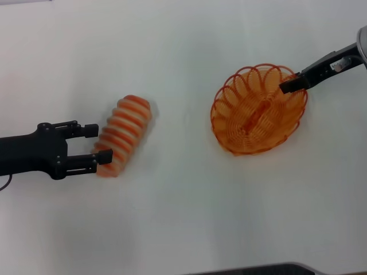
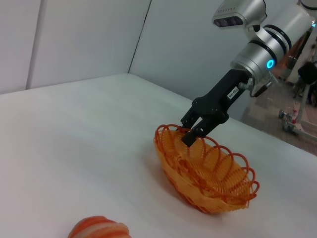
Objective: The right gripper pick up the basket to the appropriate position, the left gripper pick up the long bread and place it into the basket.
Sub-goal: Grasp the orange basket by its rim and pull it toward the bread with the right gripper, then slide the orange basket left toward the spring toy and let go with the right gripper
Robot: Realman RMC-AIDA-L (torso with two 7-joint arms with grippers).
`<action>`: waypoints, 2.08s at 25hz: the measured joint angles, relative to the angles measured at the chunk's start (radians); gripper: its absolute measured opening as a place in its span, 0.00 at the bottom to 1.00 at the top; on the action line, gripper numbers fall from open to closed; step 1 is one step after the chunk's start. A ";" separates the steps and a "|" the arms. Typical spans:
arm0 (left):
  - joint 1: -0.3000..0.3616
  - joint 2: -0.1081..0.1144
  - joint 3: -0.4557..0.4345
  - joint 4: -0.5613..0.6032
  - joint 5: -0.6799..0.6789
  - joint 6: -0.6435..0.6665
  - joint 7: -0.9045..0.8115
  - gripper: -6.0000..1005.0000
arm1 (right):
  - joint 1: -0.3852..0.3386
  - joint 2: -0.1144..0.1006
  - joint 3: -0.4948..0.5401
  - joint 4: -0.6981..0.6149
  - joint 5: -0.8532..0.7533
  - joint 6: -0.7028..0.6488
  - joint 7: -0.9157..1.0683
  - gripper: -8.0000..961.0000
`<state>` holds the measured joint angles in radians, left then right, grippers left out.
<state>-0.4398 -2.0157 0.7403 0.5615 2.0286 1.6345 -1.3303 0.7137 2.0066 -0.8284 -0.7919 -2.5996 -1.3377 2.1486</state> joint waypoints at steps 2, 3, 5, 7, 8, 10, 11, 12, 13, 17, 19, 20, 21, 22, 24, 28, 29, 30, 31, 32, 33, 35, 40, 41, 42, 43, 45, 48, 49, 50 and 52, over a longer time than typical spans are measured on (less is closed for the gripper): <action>0.000 0.000 0.000 0.000 0.001 0.000 0.001 0.75 | -0.003 0.000 0.001 0.000 -0.001 0.006 0.002 0.43; 0.000 0.000 0.000 0.000 0.001 0.000 0.002 0.75 | -0.005 0.000 0.004 0.000 -0.001 0.008 0.002 0.41; 0.001 -0.001 -0.001 0.000 0.001 0.000 0.005 0.75 | -0.010 0.000 0.009 0.000 0.001 0.013 0.002 0.37; 0.002 -0.001 -0.003 0.000 0.001 0.000 0.006 0.75 | -0.013 0.000 0.012 0.000 0.004 0.014 0.003 0.33; 0.002 -0.001 -0.004 0.000 0.001 0.000 0.006 0.75 | -0.014 0.000 0.015 0.000 0.006 0.014 0.003 0.31; 0.003 -0.002 -0.004 0.000 0.001 0.001 0.007 0.75 | -0.014 0.000 0.023 -0.001 0.008 0.011 0.004 0.27; 0.003 -0.002 -0.004 0.000 0.001 0.001 0.007 0.75 | -0.014 0.000 0.026 -0.001 0.009 0.007 0.004 0.23; 0.003 -0.002 -0.005 0.000 0.001 0.001 0.008 0.75 | -0.014 0.001 0.027 -0.001 0.009 0.004 0.005 0.20; 0.003 -0.002 -0.005 0.000 0.001 0.002 0.008 0.75 | -0.014 0.002 0.028 -0.001 0.010 0.002 0.005 0.17; 0.003 -0.002 -0.004 0.000 0.001 0.002 0.008 0.75 | -0.015 0.004 0.030 -0.001 0.010 -0.001 0.024 0.10; 0.003 -0.002 -0.004 0.000 0.001 0.003 0.008 0.75 | -0.016 0.004 0.049 -0.001 0.011 -0.009 0.044 0.10; 0.003 -0.002 -0.004 0.000 0.001 0.003 0.008 0.75 | -0.016 0.004 0.049 -0.001 0.011 -0.009 0.044 0.10; 0.003 -0.002 -0.004 0.000 0.001 0.003 0.008 0.75 | -0.016 0.004 0.066 -0.001 0.014 -0.014 0.050 0.10; 0.003 -0.002 -0.005 0.000 -0.001 0.004 0.008 0.75 | -0.016 0.004 0.082 -0.001 0.020 -0.022 0.052 0.10; 0.003 -0.002 -0.006 0.000 -0.005 0.004 0.008 0.75 | -0.016 0.002 0.117 -0.001 0.039 -0.041 0.056 0.10; 0.003 -0.002 -0.006 0.007 -0.007 0.000 0.010 0.75 | -0.016 -0.005 0.169 -0.001 0.077 -0.076 0.084 0.09; 0.003 -0.002 -0.006 0.009 -0.007 -0.003 0.010 0.75 | -0.017 -0.005 0.175 0.000 0.080 -0.078 0.095 0.08; 0.003 -0.002 -0.006 0.011 -0.007 -0.005 0.010 0.75 | -0.017 -0.005 0.181 0.001 0.082 -0.079 0.108 0.08; 0.003 -0.003 -0.008 0.012 -0.008 -0.006 0.010 0.75 | -0.017 -0.005 0.187 0.003 0.085 -0.079 0.120 0.08; 0.003 -0.003 -0.011 0.012 -0.008 -0.007 0.010 0.75 | -0.018 -0.004 0.194 0.008 0.088 -0.079 0.130 0.08; 0.003 -0.004 -0.016 0.014 -0.009 -0.008 0.011 0.75 | -0.018 -0.004 0.200 0.016 0.092 -0.078 0.140 0.08; 0.003 -0.005 -0.021 0.015 -0.009 -0.008 0.011 0.75 | -0.019 -0.004 0.209 0.039 0.107 -0.070 0.162 0.08; 0.010 -0.021 -0.092 0.041 -0.009 -0.024 0.033 0.75 | -0.019 -0.002 0.215 0.079 0.145 -0.041 0.224 0.08; 0.011 -0.023 -0.097 0.047 -0.009 -0.026 0.033 0.75 | -0.019 0.004 0.217 0.086 0.153 -0.024 0.251 0.08; 0.011 -0.024 -0.101 0.053 -0.009 -0.029 0.033 0.75 | -0.019 0.004 0.217 0.086 0.153 -0.024 0.251 0.08; 0.011 -0.026 -0.104 0.061 -0.009 -0.031 0.033 0.74 | -0.018 0.006 0.217 0.094 0.156 -0.011 0.268 0.08; 0.012 -0.030 -0.108 0.074 -0.009 -0.038 0.033 0.74 | -0.015 0.008 0.217 0.109 0.164 0.010 0.296 0.08; 0.011 -0.039 -0.117 0.089 -0.009 -0.056 0.030 0.74 | -0.005 0.012 0.210 0.135 0.167 0.044 0.339 0.08; 0.010 -0.041 -0.119 0.091 -0.009 -0.063 0.030 0.74 | -0.002 0.013 0.208 0.142 0.167 0.055 0.351 0.08; 0.010 -0.043 -0.120 0.093 -0.009 -0.068 0.031 0.74 | 0.001 0.014 0.206 0.152 0.167 0.068 0.366 0.08; 0.007 -0.043 -0.119 0.094 -0.006 -0.070 0.035 0.74 | 0.007 0.014 0.202 0.162 0.167 0.085 0.390 0.08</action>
<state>-0.4328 -2.0588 0.6214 0.6557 2.0223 1.5641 -1.2958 0.7202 2.0205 -0.6264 -0.6302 -2.4330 -1.2530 2.5390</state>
